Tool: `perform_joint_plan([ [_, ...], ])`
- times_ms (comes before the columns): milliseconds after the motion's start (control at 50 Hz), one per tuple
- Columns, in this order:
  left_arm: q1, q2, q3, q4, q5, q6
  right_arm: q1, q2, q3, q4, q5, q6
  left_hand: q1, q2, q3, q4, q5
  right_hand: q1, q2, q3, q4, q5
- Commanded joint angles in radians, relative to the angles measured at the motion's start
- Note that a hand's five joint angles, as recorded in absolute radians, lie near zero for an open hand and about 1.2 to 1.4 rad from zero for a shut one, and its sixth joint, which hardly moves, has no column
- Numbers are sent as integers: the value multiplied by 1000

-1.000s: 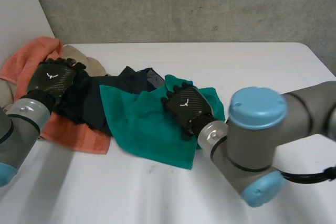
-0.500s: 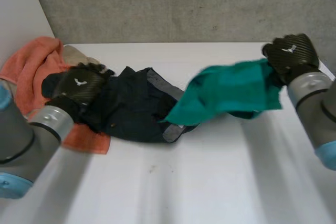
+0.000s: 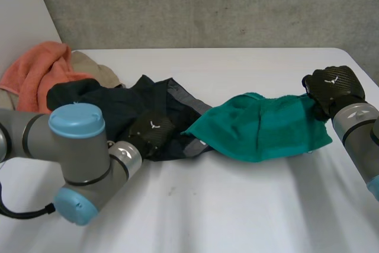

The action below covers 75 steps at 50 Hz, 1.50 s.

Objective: Fold the laundry.

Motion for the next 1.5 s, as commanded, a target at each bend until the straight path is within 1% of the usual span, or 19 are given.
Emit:
perform_joint_plan([
  [20,108,17,153,89,-329,3,-2,0,1,0,2,-1,261,262,272,261,278,326,225,211,201,235],
  [80,178,65,196,160,-445,5,0,-2,-1,0,2,-1,261,262,272,261,278,326,225,211,201,235],
  [100,242,98,222,195,-462,8,0,-2,-1,0,2,-3,261,262,272,261,278,326,225,211,201,235],
  [160,380,124,278,238,-432,13,6,-2,1,0,0,-3,261,262,272,261,278,326,225,211,201,235],
  [240,483,114,360,240,-383,17,10,-2,4,0,-1,-3,261,262,272,261,278,326,225,211,201,235],
  [380,528,65,398,240,-367,25,15,0,15,0,0,-3,261,262,272,261,278,326,225,211,201,235],
  [460,530,46,362,240,-362,60,15,0,16,0,0,-3,-562,-560,-550,-561,-544,326,225,211,201,235],
  [480,524,37,348,237,-367,83,15,0,16,0,-1,-3,-895,-894,-884,-895,-878,326,225,211,201,235],
  [500,518,36,340,237,-369,96,15,0,16,0,-1,-3,-961,-959,-949,-961,-944,326,225,211,201,235],
  [600,459,54,262,229,-365,126,13,0,16,0,-5,-3,-961,-959,-949,-961,-944,326,225,211,201,235],
  [740,357,272,102,223,-356,119,10,-11,16,5,-5,-3,-961,-959,-949,-961,-944,326,225,211,201,235],
  [920,148,493,-88,180,-241,82,24,-69,21,16,-24,-1,-961,-959,-949,-961,-944,326,225,211,201,235],
  [1000,16,484,-139,143,-227,15,55,-107,25,17,-37,2,-961,-959,-949,-961,-944,326,225,211,201,235],
  [1120,-186,289,-133,117,-232,-159,116,-135,27,54,-37,14,-960,-959,-949,-960,-943,326,225,211,201,235],
  [1240,-271,252,-128,135,-230,-237,188,-134,25,82,-38,104,-957,-956,-946,-957,-940,326,225,211,201,235],
  [1340,-279,344,-136,161,-331,-245,315,-45,1,82,-47,229,-955,-953,-943,-954,-937,326,225,211,201,235],
  [1380,-272,364,-140,164,-394,-240,363,18,-24,82,-58,255,-955,-953,-943,-954,-937,114,13,-1,-11,23],
  [1440,-239,376,-145,158,-523,-233,423,139,-120,114,-51,281,-957,-956,-946,-957,-940,-563,-664,-678,-688,-654],
  [1500,-203,391,-148,151,-580,-236,423,159,-153,170,-54,279,-957,-956,-946,-957,-940,-779,-880,-894,-904,-870],
])
